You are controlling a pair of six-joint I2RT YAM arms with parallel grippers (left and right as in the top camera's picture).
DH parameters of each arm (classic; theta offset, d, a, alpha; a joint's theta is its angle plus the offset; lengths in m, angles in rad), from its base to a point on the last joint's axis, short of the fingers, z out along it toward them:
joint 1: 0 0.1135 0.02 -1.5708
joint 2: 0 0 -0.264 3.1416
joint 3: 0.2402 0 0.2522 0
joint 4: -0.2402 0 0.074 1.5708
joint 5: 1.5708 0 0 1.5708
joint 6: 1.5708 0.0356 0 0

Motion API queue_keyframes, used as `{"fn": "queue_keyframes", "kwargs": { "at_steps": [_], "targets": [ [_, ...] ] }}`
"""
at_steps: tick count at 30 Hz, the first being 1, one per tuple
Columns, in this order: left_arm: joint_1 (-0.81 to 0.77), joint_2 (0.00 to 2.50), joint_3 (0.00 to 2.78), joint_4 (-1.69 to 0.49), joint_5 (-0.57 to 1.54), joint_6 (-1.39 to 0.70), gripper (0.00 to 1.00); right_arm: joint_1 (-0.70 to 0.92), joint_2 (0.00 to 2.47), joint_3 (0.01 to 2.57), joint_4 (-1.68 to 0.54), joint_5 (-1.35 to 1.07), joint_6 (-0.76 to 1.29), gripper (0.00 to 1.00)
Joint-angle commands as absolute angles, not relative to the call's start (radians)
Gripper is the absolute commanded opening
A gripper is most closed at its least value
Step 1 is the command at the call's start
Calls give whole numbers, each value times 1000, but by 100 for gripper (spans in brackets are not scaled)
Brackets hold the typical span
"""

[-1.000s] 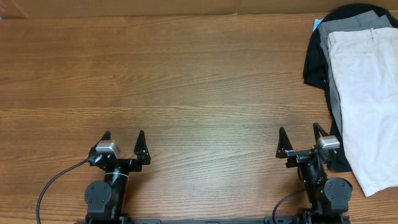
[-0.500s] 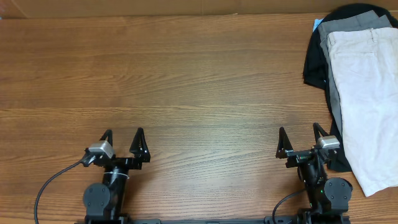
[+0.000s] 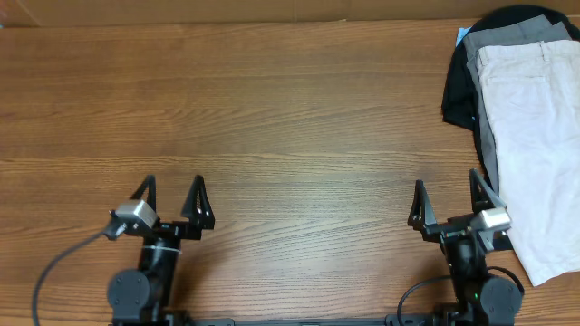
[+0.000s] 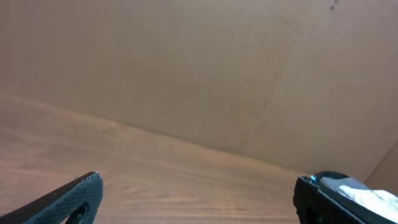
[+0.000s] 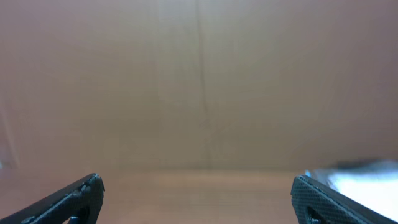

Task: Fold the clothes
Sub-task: 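Reach the right gripper to the clothes stack and grasp the beige shorts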

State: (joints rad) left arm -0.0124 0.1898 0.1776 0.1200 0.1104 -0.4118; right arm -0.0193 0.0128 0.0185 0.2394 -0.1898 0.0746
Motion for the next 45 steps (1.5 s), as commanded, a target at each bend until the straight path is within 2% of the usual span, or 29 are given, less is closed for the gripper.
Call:
{"fn": "queue_keyframes", "kwargs": {
  "at_steps": [1,6,11,15,22,25,30,34,38,41,45],
  "targets": [
    [-10,332,341,125,166,-381,100,-21,3,33,266,-237,115,100],
    [-10,660,651,84,349,-332,100,-24,32,186,143,-237,128,100],
    [-10,950,988,-85,552,-332,100,-24,153,389,-23,-238,128,100],
    [-12,1122,1183,-203,627,-332,100,-24,303,554,-138,-238,127,100],
    [-20,1271,1267,-238,619,-332,100,-24,683,930,-418,-292,66,100],
    [-19,1336,1267,-239,493,-333,100,-24,950,1208,-644,-311,38,100],
    [-19,1417,1267,-239,472,-337,100,-24,1256,1530,-884,-309,-7,100],
    [-19,1479,1267,-234,467,-336,100,-25,1391,1616,-902,-276,-75,100],
    [-19,1538,1267,-234,461,-332,100,-78,1457,1618,-837,-53,9,100],
    [-19,1576,1267,-226,461,-313,99,-178,1492,1618,-794,-46,12,100],
    [-21,1617,1267,-216,461,-310,92,-368,1558,1618,-747,-79,39,100]
  ]
}}
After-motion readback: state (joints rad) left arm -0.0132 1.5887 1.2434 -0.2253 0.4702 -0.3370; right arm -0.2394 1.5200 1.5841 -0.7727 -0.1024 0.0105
